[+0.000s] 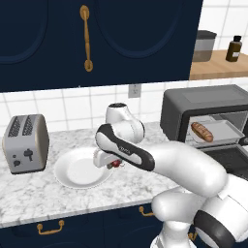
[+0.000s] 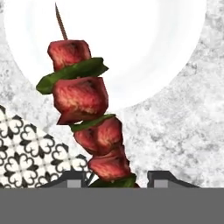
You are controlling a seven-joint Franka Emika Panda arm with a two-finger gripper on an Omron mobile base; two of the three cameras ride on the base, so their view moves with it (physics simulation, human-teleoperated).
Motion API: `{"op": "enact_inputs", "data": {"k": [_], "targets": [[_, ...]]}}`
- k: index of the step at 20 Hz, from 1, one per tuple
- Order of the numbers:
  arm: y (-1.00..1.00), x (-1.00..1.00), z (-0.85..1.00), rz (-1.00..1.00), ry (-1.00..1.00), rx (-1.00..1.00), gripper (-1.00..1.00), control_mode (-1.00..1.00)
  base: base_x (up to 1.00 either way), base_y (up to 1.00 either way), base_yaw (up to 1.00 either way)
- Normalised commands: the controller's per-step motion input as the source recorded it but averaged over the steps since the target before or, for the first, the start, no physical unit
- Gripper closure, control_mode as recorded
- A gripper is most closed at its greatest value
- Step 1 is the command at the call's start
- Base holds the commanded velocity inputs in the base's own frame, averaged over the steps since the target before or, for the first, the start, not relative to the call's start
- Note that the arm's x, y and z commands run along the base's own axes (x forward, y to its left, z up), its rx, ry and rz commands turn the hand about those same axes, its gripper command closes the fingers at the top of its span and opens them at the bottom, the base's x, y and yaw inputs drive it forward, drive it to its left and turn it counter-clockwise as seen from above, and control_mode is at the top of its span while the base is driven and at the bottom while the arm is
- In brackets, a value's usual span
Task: Pick up the kebab skewer and baguette bread, and place them inside the toaster oven. Close the toaster oven door and start by setting the timer.
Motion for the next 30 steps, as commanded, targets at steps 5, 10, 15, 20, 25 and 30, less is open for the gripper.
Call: {"op": "enact_inputs", "data": {"k": [5,10,15,20,25,30], "targets": [[-1.00,-0.11,0.21,-0.27,-0.01,0.00,1.00,-1.00,0.00,0.00,0.00],[-1.00,0.00,0.32,-0.30,0.00,0.00,1.00,-1.00,0.00,0.00,0.00],[-1.00,0.00,0.26,-0.25,0.00,-0.01,1.00,-1.00,0.00,0.00,0.00],[-1.00,0.00,0.21,-0.23,-0.02,-0.05,1.00,-1.00,0.00,0.00,0.00],[-1.00,0.00,0.42,-0.16,0.00,-0.04,1.00,-1.00,0.00,0.00,0.00],[-1.00,0.01,0.21,-0.04,-0.06,-0.09,1.00,-1.00,0.00,0.00,0.00]]}}
